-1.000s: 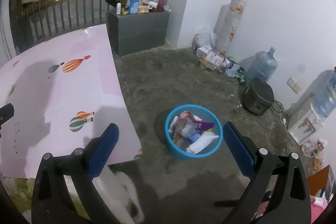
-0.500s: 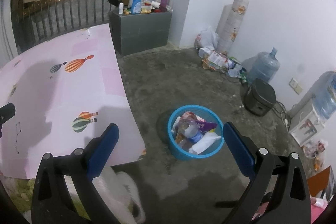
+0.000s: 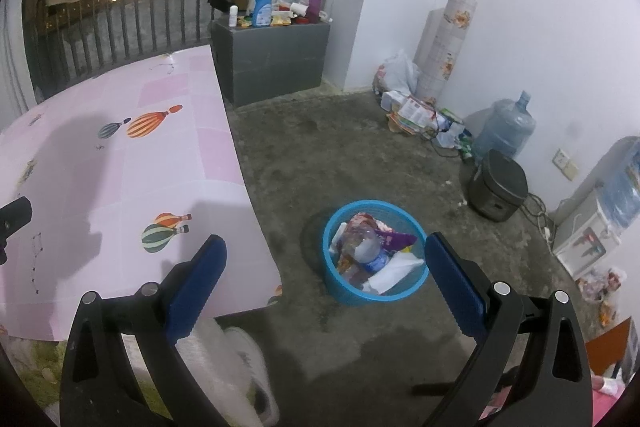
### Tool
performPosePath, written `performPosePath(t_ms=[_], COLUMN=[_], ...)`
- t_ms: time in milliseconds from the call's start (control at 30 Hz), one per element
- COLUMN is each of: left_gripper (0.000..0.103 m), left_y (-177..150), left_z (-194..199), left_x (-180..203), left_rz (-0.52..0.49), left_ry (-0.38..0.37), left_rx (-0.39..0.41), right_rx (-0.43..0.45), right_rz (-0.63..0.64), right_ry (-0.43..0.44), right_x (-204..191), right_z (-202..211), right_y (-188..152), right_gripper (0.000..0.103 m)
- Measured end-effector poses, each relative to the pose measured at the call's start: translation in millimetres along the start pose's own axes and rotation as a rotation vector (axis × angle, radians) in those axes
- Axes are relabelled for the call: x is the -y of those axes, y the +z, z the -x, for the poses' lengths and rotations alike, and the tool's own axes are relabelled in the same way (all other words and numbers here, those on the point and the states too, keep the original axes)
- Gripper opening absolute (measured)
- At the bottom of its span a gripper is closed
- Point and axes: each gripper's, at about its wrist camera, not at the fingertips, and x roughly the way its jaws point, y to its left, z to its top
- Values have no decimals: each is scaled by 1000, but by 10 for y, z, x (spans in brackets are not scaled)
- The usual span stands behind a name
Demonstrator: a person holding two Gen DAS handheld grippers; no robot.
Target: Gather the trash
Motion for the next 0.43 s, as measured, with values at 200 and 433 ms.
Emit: performPosePath(t_ms=[200, 433], left_gripper=[98, 98], left_y=[-9, -33], left_z=[-10, -5], left_x=[3, 30], left_rz=[3, 8], left_ry=[-3, -7], left_rx=[-1, -13], right_rx=[1, 0], right_rz=[-2, -1], right_ry=[-1, -1], right_x=[-1, 0], right_z=[1, 1], right_y=[-1, 0], right_gripper=[95, 95])
